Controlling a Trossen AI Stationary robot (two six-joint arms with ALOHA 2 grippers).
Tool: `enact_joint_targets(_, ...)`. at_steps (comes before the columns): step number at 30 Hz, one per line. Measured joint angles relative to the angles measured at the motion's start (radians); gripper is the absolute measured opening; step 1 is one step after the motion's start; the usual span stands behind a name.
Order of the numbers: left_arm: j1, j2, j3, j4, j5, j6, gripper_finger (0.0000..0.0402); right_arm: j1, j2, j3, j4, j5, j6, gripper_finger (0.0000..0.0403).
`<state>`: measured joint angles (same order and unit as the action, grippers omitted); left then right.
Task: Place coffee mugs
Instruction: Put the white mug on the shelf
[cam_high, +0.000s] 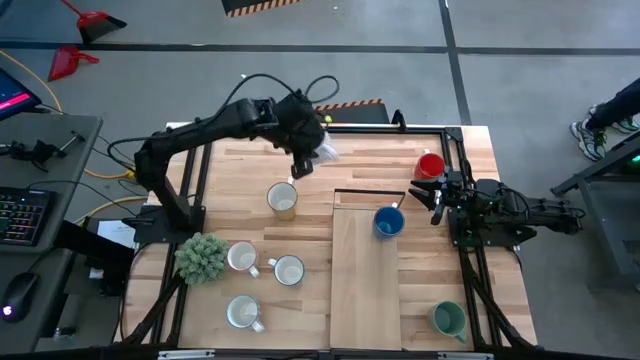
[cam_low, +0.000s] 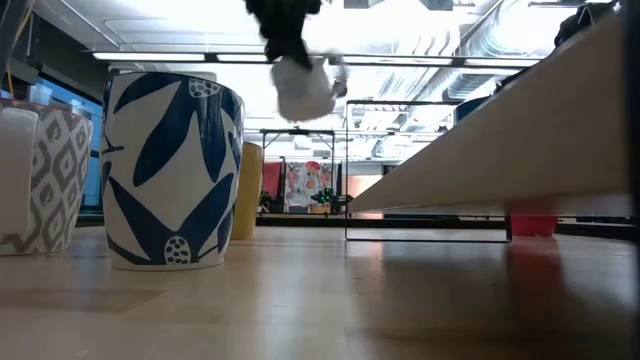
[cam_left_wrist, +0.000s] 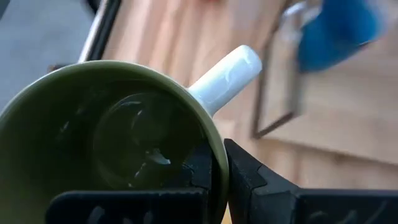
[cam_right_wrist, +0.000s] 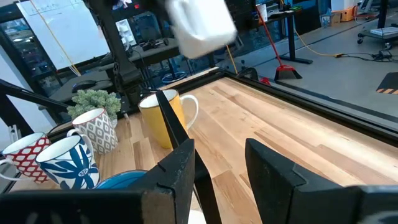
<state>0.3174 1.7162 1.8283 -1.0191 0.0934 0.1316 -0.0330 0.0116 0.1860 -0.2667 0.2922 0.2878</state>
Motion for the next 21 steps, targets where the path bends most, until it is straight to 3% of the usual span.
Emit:
enact_joint_targets(9, -0.242, 0.003, 0.046, 0.056, -0.018, -0.067, 0.0006, 0.0, 0.0, 0.0, 0.0, 0.0, 0.0, 0.0126)
enact_joint_targets(21, -0.393, 0.079, 0.045, 0.136, -0.026, -0.073, 0.0006, 0.0, 0.001, 0.0, -0.002, 0.0, 0.0, 0.0126)
